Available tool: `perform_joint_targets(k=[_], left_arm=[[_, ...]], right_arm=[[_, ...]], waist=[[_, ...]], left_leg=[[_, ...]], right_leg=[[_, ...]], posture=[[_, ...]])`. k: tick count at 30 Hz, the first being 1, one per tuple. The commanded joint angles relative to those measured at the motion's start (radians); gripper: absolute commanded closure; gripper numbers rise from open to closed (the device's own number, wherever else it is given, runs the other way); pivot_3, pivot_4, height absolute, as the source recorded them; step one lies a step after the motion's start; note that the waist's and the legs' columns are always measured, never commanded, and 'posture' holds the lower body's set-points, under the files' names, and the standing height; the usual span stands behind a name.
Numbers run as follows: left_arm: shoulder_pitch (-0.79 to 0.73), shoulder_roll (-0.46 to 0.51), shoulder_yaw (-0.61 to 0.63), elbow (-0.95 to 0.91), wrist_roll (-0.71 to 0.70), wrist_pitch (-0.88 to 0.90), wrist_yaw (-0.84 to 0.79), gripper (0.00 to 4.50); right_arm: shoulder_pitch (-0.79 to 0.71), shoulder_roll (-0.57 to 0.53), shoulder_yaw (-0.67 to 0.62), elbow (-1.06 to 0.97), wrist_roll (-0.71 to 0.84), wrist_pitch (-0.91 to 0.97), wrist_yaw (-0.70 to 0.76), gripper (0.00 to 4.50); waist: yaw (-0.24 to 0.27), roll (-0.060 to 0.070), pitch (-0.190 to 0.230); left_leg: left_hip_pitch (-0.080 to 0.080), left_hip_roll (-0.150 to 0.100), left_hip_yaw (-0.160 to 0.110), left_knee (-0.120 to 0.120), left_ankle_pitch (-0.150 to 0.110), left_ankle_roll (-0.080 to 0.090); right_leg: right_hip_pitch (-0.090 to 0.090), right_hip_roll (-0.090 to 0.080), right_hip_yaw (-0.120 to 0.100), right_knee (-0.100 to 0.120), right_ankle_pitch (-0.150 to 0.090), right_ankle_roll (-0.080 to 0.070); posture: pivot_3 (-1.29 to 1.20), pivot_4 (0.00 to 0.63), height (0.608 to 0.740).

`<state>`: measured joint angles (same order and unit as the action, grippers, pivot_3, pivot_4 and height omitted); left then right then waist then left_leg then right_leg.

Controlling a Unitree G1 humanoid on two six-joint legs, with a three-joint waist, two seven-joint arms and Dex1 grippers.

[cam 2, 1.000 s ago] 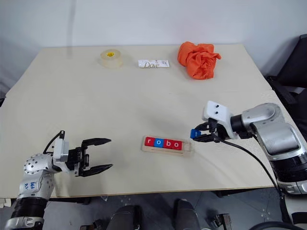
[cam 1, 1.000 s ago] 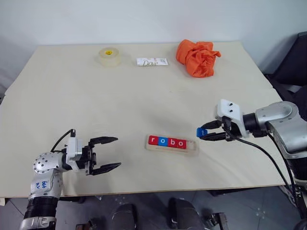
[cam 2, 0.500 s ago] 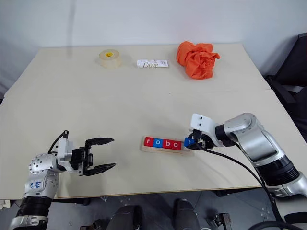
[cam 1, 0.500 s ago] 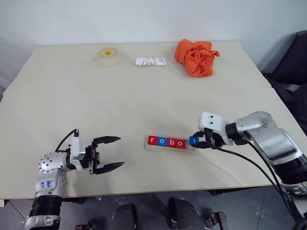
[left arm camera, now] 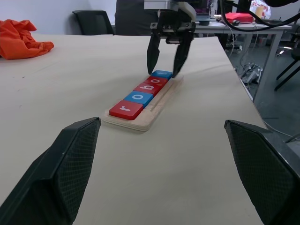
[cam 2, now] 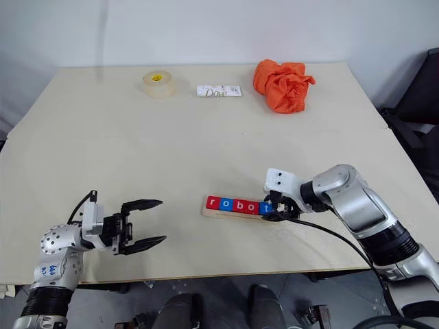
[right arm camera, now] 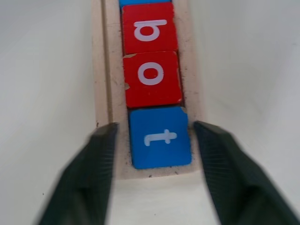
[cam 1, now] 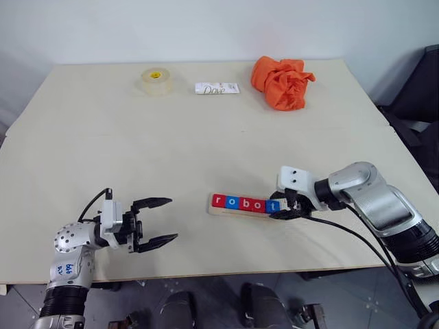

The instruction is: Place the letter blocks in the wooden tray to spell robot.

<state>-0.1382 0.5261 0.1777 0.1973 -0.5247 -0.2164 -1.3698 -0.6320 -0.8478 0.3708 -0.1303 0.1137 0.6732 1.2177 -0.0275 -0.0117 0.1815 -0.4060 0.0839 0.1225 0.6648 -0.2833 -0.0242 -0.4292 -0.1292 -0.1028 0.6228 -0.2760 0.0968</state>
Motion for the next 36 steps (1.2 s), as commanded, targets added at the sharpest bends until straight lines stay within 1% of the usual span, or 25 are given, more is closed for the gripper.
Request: perform_joint_targets(k=[1, 2, 7, 11, 13, 15, 16, 17, 18, 19, 23, 24, 28, 29, 36], left_arm=[[0.003, -0.001, 0.004, -0.022, -0.007, -0.016, 0.005, 0.00], [0.001, -0.001, 0.003, -0.020, -0.007, -0.017, 0.006, 0.00], [-0.009, -0.008, -0.002, -0.011, -0.004, -0.021, 0.008, 0.00], [-0.016, -0.010, -0.004, -0.005, -0.002, -0.021, 0.009, 0.00], [-0.021, -0.012, -0.005, 0.001, -0.002, -0.021, 0.010, 0.00], [-0.024, -0.016, -0.010, 0.006, 0.001, -0.023, 0.009, 0.00], [-0.026, -0.018, -0.012, 0.008, 0.001, -0.022, 0.010, 0.00], [-0.028, -0.019, -0.013, 0.008, 0.002, -0.022, 0.011, 0.00], [-0.029, -0.020, -0.013, 0.009, 0.002, -0.022, 0.012, 0.00], [-0.031, -0.021, -0.014, 0.009, 0.002, -0.023, 0.013, 0.00], [-0.033, -0.025, -0.017, 0.005, 0.001, -0.024, 0.017, 0.00], [-0.033, -0.025, -0.018, 0.003, 0.001, -0.024, 0.019, 0.00], [-0.015, -0.022, -0.011, -0.020, -0.002, -0.022, 0.030, 0.00], [-0.008, -0.021, -0.008, -0.026, -0.003, -0.022, 0.034, 0.00], [0.028, -0.011, 0.003, -0.061, -0.009, -0.018, 0.052, 0.00]], right_arm=[[-0.024, -0.003, -0.015, -0.040, 0.007, -0.002, 0.012, 0.34], [-0.025, -0.005, -0.017, -0.042, 0.008, 0.000, 0.013, 0.03], [-0.028, -0.022, -0.062, -0.064, 0.040, 0.017, 0.024, 0.03], [-0.016, -0.043, -0.097, -0.045, 0.049, 0.005, 0.017, 0.03], [-0.018, -0.021, -0.130, -0.016, 0.051, -0.025, -0.017, 0.03], [-0.059, 0.030, -0.148, 0.047, 0.037, -0.049, -0.074, 0.03], [-0.081, 0.050, -0.146, 0.070, 0.038, -0.045, -0.080, 0.03], [-0.094, 0.062, -0.143, 0.084, 0.039, -0.043, -0.080, 0.41], [-0.100, 0.067, -0.140, 0.092, 0.042, -0.040, -0.077, 0.60], [-0.115, 0.085, -0.132, 0.114, 0.036, -0.056, -0.081, 0.89], [-0.179, 0.183, -0.083, 0.227, -0.004, -0.114, -0.121, 2.41], [-0.187, 0.202, -0.076, 0.245, -0.011, -0.122, -0.127, 2.70], [-0.201, 0.276, -0.045, 0.297, -0.030, -0.158, -0.137, 4.22], [-0.203, 0.295, -0.038, 0.310, -0.035, -0.165, -0.140, 4.47], [-0.211, 0.369, -0.011, 0.392, -0.078, -0.227, -0.157, 4.47]], waist=[[0.000, 0.000, 0.000], [0.000, 0.000, 0.000], [0.000, 0.000, 0.000], [0.000, 0.000, 0.000], [0.000, 0.000, 0.000], [0.000, 0.000, 0.000], [-0.003, 0.000, 0.000], [-0.004, 0.000, 0.000], [-0.003, 0.000, 0.000], [-0.003, 0.000, 0.000], [-0.003, 0.000, 0.000], [-0.002, 0.000, 0.000], [-0.002, 0.000, 0.000], [-0.002, 0.000, 0.000], [-0.002, 0.000, 0.000]], left_leg=[[0.000, 0.000, 0.000, 0.000, 0.000, 0.000], [0.000, 0.000, 0.000, 0.000, 0.000, 0.000], [0.000, 0.000, 0.000, 0.000, 0.000, 0.000], [0.000, 0.000, 0.000, 0.000, 0.000, 0.000], [0.000, 0.000, 0.000, 0.000, 0.000, 0.000], [0.000, 0.000, 0.000, 0.000, 0.000, 0.000], [0.000, 0.000, 0.000, 0.000, 0.000, 0.000], [0.000, 0.000, 0.001, 0.000, 0.000, 0.000], [0.000, 0.000, 0.001, 0.000, 0.000, 0.000], [0.001, 0.000, 0.001, 0.000, 0.000, 0.000], [0.000, 0.000, 0.001, 0.000, 0.000, -0.001], [0.000, 0.000, 0.001, 0.000, 0.000, -0.001], [0.000, 0.000, 0.001, 0.000, 0.000, -0.001], [0.000, 0.000, 0.001, 0.000, 0.000, 0.000], [0.000, 0.000, 0.001, 0.000, 0.000, 0.000]], right_leg=[[0.000, 0.000, 0.000, 0.000, 0.000, 0.000], [0.000, 0.000, 0.000, 0.000, 0.000, 0.000], [0.000, 0.000, 0.000, 0.000, 0.000, 0.000], [0.000, 0.000, 0.000, 0.000, 0.000, 0.000], [0.000, 0.000, 0.000, 0.000, 0.000, 0.000], [0.000, 0.000, 0.000, 0.000, 0.000, 0.000], [0.000, 0.000, 0.000, 0.000, 0.000, 0.000], [0.000, 0.000, 0.000, 0.001, 0.000, 0.000], [0.000, 0.000, 0.001, 0.001, 0.000, 0.000], [0.000, 0.001, 0.000, 0.001, 0.000, 0.000], [-0.001, 0.001, 0.000, 0.001, 0.000, 0.000], [0.000, 0.001, 0.000, 0.002, 0.000, 0.000], [-0.001, 0.001, 0.000, 0.001, 0.000, 0.000], [0.000, 0.001, 0.000, 0.001, 0.000, 0.000], [0.000, 0.000, 0.000, 0.001, 0.000, 0.000]], posture=[[0.00, 0.150, 0.740], [0.00, 0.150, 0.740], [0.00, 0.150, 0.740], [0.00, 0.150, 0.740], [0.00, 0.150, 0.740], [0.00, 0.150, 0.740], [0.00, 0.150, 0.740], [0.00, 0.150, 0.740], [0.00, 0.150, 0.740], [0.00, 0.150, 0.740], [0.00, 0.150, 0.740], [0.00, 0.150, 0.740], [0.00, 0.150, 0.740], [0.00, 0.150, 0.740], [0.00, 0.150, 0.740]])
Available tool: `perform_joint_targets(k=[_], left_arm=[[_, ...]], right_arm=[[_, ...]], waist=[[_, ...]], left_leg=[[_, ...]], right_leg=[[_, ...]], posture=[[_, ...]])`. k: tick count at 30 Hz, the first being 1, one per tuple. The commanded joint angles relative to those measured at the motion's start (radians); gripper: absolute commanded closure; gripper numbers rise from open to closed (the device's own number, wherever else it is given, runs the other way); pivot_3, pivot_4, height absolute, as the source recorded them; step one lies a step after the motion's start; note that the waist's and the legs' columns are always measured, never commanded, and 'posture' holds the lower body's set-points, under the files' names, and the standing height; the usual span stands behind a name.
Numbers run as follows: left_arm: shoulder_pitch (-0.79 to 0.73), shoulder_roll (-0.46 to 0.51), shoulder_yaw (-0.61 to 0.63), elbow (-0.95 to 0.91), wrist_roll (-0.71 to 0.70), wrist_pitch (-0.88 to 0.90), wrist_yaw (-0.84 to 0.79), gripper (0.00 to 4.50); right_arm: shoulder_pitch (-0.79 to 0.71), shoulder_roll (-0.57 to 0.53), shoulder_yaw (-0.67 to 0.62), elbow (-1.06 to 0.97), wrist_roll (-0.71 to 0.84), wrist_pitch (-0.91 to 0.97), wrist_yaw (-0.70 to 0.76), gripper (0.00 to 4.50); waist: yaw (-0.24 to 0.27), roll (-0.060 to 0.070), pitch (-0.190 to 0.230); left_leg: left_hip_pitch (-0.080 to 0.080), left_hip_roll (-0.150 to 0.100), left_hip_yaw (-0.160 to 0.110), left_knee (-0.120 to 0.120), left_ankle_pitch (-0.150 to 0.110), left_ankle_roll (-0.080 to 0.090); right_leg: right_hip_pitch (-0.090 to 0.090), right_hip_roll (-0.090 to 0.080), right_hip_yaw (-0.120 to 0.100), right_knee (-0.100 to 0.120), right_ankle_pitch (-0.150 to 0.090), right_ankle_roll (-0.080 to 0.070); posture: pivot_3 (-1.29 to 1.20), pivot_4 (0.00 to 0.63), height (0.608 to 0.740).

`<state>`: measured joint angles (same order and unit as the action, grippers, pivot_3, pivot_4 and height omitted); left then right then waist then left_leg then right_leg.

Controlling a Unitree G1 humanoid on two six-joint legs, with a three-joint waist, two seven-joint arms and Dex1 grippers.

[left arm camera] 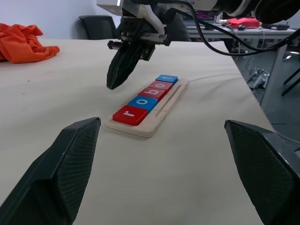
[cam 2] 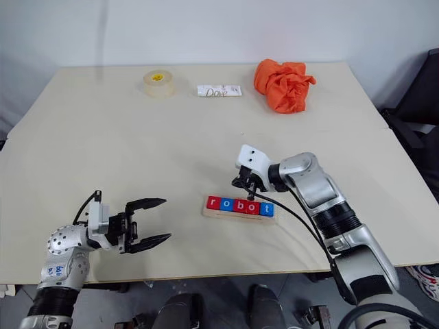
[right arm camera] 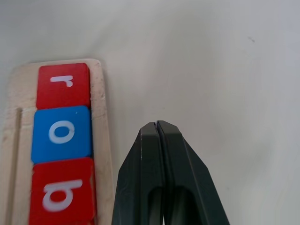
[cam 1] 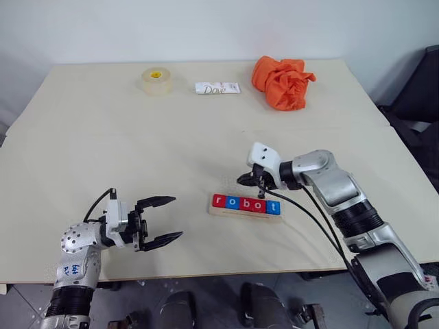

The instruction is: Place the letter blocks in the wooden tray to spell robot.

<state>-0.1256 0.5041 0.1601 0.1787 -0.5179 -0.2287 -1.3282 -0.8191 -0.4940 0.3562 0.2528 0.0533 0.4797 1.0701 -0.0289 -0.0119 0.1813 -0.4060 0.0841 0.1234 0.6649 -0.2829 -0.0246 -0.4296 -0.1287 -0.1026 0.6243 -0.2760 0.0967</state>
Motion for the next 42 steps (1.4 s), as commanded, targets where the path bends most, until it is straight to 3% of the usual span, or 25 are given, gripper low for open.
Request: perform_joint_targets(k=[1, 28, 33, 35, 38, 42], left_arm=[[0.017, 0.012, 0.020, -0.043, -0.016, -0.006, 0.012, 0.00], [-0.019, 0.010, 0.007, -0.007, -0.003, -0.022, 0.015, 0.00], [-0.035, 0.015, 0.018, 0.007, 0.010, -0.022, 0.041, 0.00], [-0.041, 0.025, 0.027, 0.012, 0.024, -0.021, 0.065, 0.00], [-0.052, 0.037, 0.034, 0.020, 0.035, -0.017, 0.097, 0.00], [-0.080, 0.057, 0.058, 0.038, 0.086, -0.009, 0.197, 0.00]], right_arm=[[-0.025, 0.021, 0.004, 0.018, -0.022, -0.041, -0.010, 4.47], [0.051, -0.002, 0.019, -0.087, -0.024, -0.065, 0.108, 4.47], [0.019, 0.025, -0.101, -0.070, 0.031, -0.078, 0.019, 4.47], [0.039, -0.017, -0.162, -0.075, 0.070, -0.127, 0.046, 4.47], [0.077, -0.076, -0.213, -0.096, 0.160, -0.115, 0.159, 3.88], [0.156, -0.198, -0.309, -0.044, 0.222, -0.216, 0.277, 2.51]], waist=[[-0.001, 0.000, 0.000], [0.000, 0.000, 0.000], [0.000, 0.000, 0.000], [0.000, 0.000, 0.000], [0.005, 0.000, 0.000], [0.007, 0.000, 0.000]], left_leg=[[0.000, 0.000, 0.000, 0.000, 0.000, 0.000], [0.000, 0.000, 0.000, 0.000, 0.000, 0.000], [0.000, 0.000, 0.000, 0.000, 0.000, 0.000], [0.000, 0.000, 0.000, 0.000, 0.000, 0.000], [0.000, 0.000, -0.001, 0.000, 0.000, 0.000], [0.000, 0.000, 0.000, 0.000, -0.001, 0.001]], right_leg=[[0.000, 0.000, 0.000, 0.000, 0.000, 0.000], [0.000, 0.000, 0.000, 0.000, 0.000, 0.000], [0.000, 0.000, 0.000, 0.000, 0.000, 0.000], [0.000, 0.000, 0.000, 0.000, 0.000, 0.000], [0.001, 0.000, -0.001, -0.001, 0.000, 0.000], [0.001, 0.000, -0.001, -0.002, 0.000, 0.000]], posture=[[0.00, 0.150, 0.740], [0.00, 0.150, 0.740], [0.00, 0.150, 0.740], [0.00, 0.150, 0.740], [0.00, 0.150, 0.740], [0.00, 0.150, 0.740]])
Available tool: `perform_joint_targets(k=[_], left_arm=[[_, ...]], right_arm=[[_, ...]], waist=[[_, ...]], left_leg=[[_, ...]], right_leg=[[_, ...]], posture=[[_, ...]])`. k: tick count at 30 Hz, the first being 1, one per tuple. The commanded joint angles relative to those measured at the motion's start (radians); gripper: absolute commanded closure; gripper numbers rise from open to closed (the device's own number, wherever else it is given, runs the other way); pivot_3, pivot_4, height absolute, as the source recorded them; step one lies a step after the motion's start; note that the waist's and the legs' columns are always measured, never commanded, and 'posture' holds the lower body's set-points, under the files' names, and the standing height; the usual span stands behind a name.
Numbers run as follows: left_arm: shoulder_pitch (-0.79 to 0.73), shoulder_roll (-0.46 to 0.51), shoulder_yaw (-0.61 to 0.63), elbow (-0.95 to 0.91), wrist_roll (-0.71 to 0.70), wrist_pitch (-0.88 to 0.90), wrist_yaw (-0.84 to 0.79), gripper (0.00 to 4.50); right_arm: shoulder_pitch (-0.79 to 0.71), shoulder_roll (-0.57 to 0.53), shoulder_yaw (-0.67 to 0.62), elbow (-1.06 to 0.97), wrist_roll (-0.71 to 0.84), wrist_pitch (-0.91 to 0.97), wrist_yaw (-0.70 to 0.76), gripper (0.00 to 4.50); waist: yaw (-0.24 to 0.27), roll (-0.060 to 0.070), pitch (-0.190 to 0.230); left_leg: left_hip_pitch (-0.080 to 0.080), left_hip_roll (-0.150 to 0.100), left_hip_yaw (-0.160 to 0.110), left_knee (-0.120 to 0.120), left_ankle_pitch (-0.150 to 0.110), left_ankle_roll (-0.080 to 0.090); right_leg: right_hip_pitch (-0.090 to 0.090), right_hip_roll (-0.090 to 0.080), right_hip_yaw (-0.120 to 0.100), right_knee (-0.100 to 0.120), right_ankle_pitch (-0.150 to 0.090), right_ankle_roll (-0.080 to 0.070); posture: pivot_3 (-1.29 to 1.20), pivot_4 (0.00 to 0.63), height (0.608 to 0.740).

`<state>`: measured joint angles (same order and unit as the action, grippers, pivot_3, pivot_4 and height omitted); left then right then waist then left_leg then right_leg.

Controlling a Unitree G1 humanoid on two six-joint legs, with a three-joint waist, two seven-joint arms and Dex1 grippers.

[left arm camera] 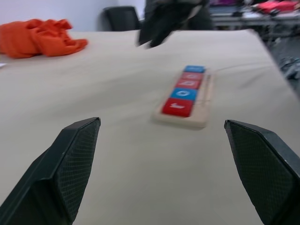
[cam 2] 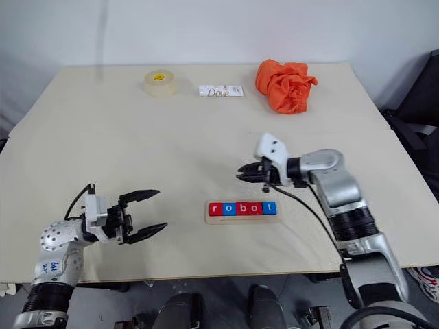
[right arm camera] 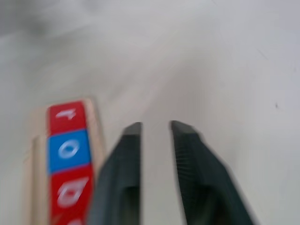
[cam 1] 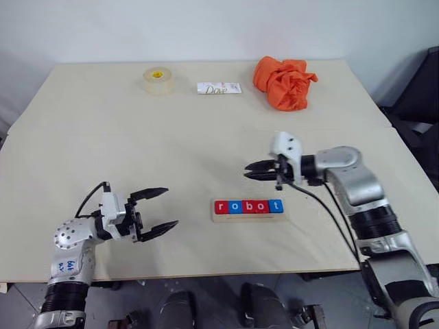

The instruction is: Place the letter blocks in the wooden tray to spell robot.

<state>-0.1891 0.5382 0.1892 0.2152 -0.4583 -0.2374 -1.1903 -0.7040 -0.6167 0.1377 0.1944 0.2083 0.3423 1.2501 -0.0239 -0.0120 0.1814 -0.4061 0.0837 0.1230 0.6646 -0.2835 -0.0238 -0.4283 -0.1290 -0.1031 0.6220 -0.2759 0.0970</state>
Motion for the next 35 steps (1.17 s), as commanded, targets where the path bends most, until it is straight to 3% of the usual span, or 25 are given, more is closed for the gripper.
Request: perform_joint_targets(k=[1, 7, 13, 15, 22, 27, 35], left_arm=[[-0.019, 0.028, 0.033, 0.005, 0.025, -0.007, 0.058, 0.00], [-0.026, 0.053, 0.046, 0.013, -0.012, 0.018, 0.021, 0.00], [-0.006, 0.086, 0.084, 0.038, -0.050, -0.011, -0.064, 0.00], [-0.004, 0.090, 0.107, 0.031, -0.072, -0.005, -0.069, 0.00], [0.020, 0.107, 0.162, 0.016, -0.101, 0.026, -0.064, 0.00], [0.030, 0.127, 0.180, 0.013, -0.118, 0.059, -0.083, 0.00], [0.010, 0.154, 0.179, 0.029, -0.129, 0.074, -0.145, 0.00]], right_arm=[[0.058, -0.100, -0.118, 0.036, 0.093, -0.109, 0.140, 2.16], [0.109, -0.213, -0.193, 0.209, 0.146, -0.212, 0.308, 0.06], [0.143, -0.266, -0.240, 0.362, 0.184, -0.327, 0.364, 0.02], [0.154, -0.265, -0.274, 0.365, 0.293, -0.304, 0.364, 0.02], [0.229, -0.237, -0.341, 0.336, 0.406, -0.415, 0.364, 0.02], [0.311, -0.280, -0.274, 0.320, 0.448, -0.559, 0.364, 0.02], [0.352, -0.357, -0.192, 0.277, 0.538, -0.596, 0.364, 0.02]], waist=[[0.001, 0.000, 0.000], [-0.010, 0.000, 0.000], [-0.006, 0.000, 0.000], [-0.005, 0.000, 0.000], [-0.003, 0.000, 0.000], [-0.003, 0.000, 0.000], [-0.004, 0.000, 0.000]], left_leg=[[0.000, 0.000, 0.000, 0.000, 0.000, 0.000], [0.002, 0.001, 0.001, -0.001, 0.000, 0.000], [0.002, 0.001, 0.001, -0.001, 0.001, -0.002], [0.002, 0.001, 0.001, 0.000, 0.001, -0.002], [0.002, 0.001, 0.001, 0.000, 0.001, -0.002], [0.002, 0.001, 0.001, 0.000, 0.001, -0.002], [0.003, 0.001, 0.001, 0.000, 0.002, -0.003]], right_leg=[[0.000, 0.000, 0.000, 0.000, 0.000, 0.000], [0.000, 0.001, 0.001, 0.000, 0.000, 0.000], [0.000, 0.002, 0.001, 0.001, 0.000, 0.000], [0.000, 0.002, 0.001, 0.001, 0.000, 0.000], [0.000, 0.001, 0.001, 0.001, 0.000, 0.000], [0.000, 0.001, 0.001, 0.001, 0.000, 0.000], [0.000, 0.001, 0.001, 0.002, 0.000, 0.000]], posture=[[0.00, 0.150, 0.740], [0.00, 0.150, 0.740], [0.00, 0.150, 0.740], [0.00, 0.150, 0.740], [0.00, 0.150, 0.740], [0.00, 0.150, 0.740], [0.00, 0.150, 0.740]])
